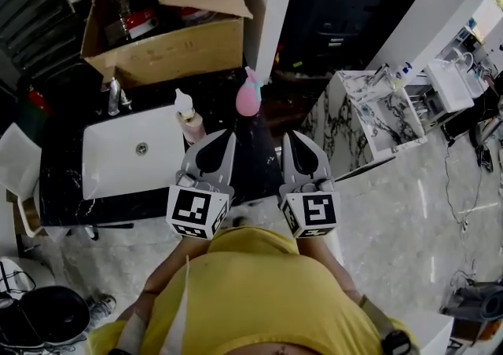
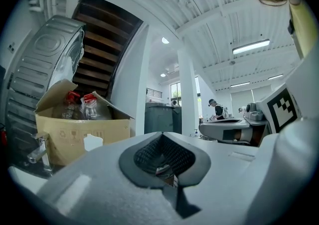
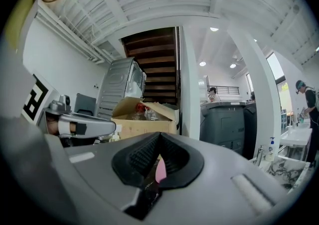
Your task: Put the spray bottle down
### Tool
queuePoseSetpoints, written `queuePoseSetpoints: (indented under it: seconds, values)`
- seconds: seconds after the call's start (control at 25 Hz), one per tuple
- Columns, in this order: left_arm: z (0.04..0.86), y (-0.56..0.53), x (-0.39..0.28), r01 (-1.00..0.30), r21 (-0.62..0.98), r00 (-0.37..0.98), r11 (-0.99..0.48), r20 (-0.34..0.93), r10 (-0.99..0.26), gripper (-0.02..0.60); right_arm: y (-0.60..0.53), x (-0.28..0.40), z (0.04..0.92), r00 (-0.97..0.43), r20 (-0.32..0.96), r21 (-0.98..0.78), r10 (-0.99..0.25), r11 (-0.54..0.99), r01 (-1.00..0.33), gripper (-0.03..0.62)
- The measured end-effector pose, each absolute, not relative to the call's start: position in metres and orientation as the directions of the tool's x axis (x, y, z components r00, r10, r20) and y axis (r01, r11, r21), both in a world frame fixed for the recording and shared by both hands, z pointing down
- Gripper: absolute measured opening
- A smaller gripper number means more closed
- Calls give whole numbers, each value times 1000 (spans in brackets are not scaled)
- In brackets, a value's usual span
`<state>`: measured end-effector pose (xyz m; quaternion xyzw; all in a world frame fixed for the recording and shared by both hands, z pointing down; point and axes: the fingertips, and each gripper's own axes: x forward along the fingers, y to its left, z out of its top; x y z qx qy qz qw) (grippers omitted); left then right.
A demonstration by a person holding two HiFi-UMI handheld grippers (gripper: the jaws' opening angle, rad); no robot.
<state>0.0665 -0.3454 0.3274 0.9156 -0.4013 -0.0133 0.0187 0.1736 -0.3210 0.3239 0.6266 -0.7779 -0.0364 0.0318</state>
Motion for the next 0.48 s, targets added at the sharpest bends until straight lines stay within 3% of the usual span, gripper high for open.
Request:
queuePoseSetpoints:
  seconds: [0.48]
  values:
    - [326,-353,77,-750,34,661,-661,-9,-751,0,-336,182,330,-248,32,87,-968,250,-964,0]
